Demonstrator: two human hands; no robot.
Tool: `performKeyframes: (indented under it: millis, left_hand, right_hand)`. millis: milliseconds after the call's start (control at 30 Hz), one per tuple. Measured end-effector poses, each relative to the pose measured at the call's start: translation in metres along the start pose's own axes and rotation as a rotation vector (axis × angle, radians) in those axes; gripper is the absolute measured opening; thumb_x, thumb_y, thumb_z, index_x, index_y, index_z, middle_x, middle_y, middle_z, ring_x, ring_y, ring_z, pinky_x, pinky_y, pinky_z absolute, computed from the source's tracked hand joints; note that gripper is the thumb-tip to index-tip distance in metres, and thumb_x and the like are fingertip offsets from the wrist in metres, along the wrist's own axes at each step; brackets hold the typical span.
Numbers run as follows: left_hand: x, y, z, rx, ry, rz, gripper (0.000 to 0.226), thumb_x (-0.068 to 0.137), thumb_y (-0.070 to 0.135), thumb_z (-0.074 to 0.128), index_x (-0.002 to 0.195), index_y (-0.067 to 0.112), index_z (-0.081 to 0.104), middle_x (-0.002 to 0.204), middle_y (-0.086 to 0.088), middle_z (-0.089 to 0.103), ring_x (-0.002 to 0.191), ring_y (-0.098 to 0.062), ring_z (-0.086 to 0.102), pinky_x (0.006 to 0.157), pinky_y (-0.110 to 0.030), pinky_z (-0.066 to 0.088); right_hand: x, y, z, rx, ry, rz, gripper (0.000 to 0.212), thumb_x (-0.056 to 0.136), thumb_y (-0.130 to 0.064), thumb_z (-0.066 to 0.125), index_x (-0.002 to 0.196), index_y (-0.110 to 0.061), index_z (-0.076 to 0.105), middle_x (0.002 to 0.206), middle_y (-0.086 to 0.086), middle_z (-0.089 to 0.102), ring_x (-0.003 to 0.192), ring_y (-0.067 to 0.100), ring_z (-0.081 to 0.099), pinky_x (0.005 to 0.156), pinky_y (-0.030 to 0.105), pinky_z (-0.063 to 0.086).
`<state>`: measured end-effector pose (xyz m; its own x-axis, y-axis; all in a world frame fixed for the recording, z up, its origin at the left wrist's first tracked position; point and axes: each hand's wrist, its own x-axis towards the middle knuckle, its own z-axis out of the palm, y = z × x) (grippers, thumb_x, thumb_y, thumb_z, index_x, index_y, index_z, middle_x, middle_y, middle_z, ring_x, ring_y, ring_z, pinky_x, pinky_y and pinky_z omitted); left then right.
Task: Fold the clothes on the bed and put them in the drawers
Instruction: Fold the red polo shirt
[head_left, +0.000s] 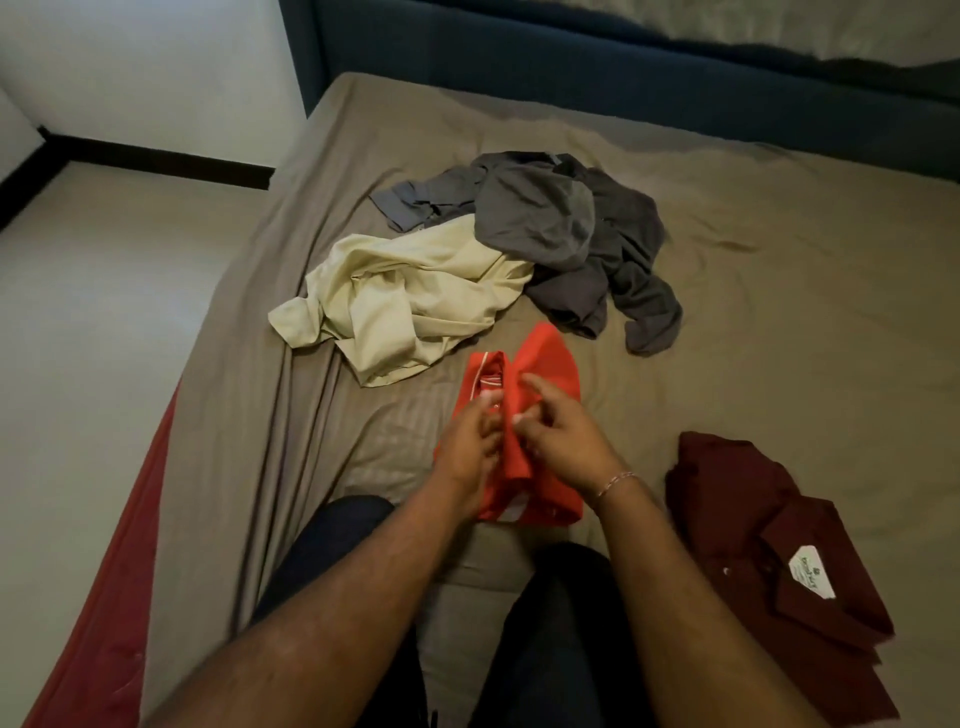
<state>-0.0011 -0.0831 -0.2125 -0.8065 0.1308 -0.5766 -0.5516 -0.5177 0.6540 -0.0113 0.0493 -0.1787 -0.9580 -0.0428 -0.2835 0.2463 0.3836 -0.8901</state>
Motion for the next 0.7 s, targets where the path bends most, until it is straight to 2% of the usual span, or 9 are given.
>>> performKeyframes:
  millis: [67,167,200,267,367,433,500,600,700]
  left_hand:
    - [0.003,0.015,-0.041,0.032,0.226,0.109,0.016,0.103,0.031,0.055,0.103,0.025,0.071,0.078,0.004,0.071,0.066,-0.015,0.064,0.055,-0.025,0.048]
    - [0.006,0.025,-0.081,0.252,0.444,0.287,0.013,0.100,0.019,0.059,0.106,0.026,0.069,0.092,-0.001,0.067,0.081,-0.018,0.058,0.071,-0.033,0.047]
    - [0.006,0.026,-0.084,0.301,0.451,0.318,0.015,0.099,0.017,0.060,0.109,0.025,0.069,0.098,-0.002,0.069,0.085,-0.017,0.061,0.074,-0.034,0.049]
    - [0.004,0.024,-0.077,0.328,0.355,0.327,0.019,0.100,0.011,0.061,0.110,0.024,0.070,0.092,-0.002,0.071,0.080,-0.014,0.063,0.065,-0.028,0.051]
    - [0.002,0.018,-0.053,0.372,0.116,0.196,0.028,0.101,0.014,0.063,0.128,0.019,0.064,0.083,0.004,0.067,0.074,-0.010,0.063,0.056,-0.024,0.050]
    - [0.001,0.014,-0.042,0.427,0.048,0.045,0.049,0.099,0.033,0.068,0.144,0.027,0.051,0.107,0.010,0.064,0.089,-0.005,0.063,0.067,-0.030,0.053]
    - [-0.003,0.012,-0.036,0.415,0.025,-0.043,0.068,0.092,0.051,0.072,0.150,0.036,0.040,0.127,0.012,0.058,0.105,-0.004,0.061,0.075,-0.034,0.054]
    - [-0.003,0.007,-0.021,0.165,0.000,-0.029,0.058,0.093,0.042,0.074,0.144,0.023,0.051,0.111,-0.002,0.073,0.085,-0.013,0.072,0.063,-0.032,0.057]
    - [-0.004,0.006,-0.013,-0.053,0.130,-0.036,0.029,0.098,0.032,0.067,0.110,0.006,0.065,0.077,-0.012,0.071,0.063,-0.023,0.069,0.056,-0.032,0.057]
  right_hand:
    - [0.009,0.008,0.012,-0.141,-0.049,-0.014,0.055,0.093,-0.013,0.072,0.145,-0.020,0.054,0.085,-0.002,0.062,0.077,0.019,0.062,0.081,0.039,0.055]
    - [0.019,0.034,0.001,-0.218,0.352,0.111,0.047,0.086,-0.019,0.077,0.130,-0.010,0.063,0.106,0.010,0.067,0.098,0.029,0.065,0.096,0.041,0.052]
    - [0.017,0.043,-0.001,-0.196,0.433,0.211,0.049,0.084,-0.022,0.079,0.129,-0.009,0.063,0.116,0.015,0.067,0.107,0.032,0.065,0.100,0.042,0.051]
    - [0.013,0.063,0.001,0.022,0.432,0.461,0.060,0.082,-0.025,0.083,0.133,-0.005,0.059,0.127,0.020,0.065,0.116,0.035,0.064,0.104,0.047,0.051]
    - [0.007,0.075,0.011,0.477,0.340,0.574,0.046,0.084,-0.015,0.083,0.124,-0.001,0.063,0.120,0.024,0.070,0.107,0.038,0.070,0.097,0.057,0.056]
    - [0.006,0.067,0.013,0.550,0.267,0.470,0.037,0.085,-0.005,0.079,0.119,-0.004,0.066,0.113,0.022,0.074,0.100,0.038,0.073,0.092,0.055,0.059]
    - [0.004,0.053,0.017,0.484,0.150,0.288,0.043,0.084,0.002,0.077,0.125,-0.007,0.065,0.109,0.017,0.076,0.092,0.029,0.074,0.084,0.043,0.062]
    - [-0.009,0.023,0.029,0.080,-0.019,-0.055,0.062,0.081,0.001,0.077,0.138,-0.016,0.059,0.114,0.003,0.072,0.095,0.016,0.069,0.085,0.024,0.056]
    - [-0.025,0.013,0.042,-0.221,-0.143,-0.272,0.073,0.079,-0.012,0.075,0.148,-0.017,0.053,0.114,0.003,0.064,0.094,0.017,0.063,0.087,0.024,0.052]
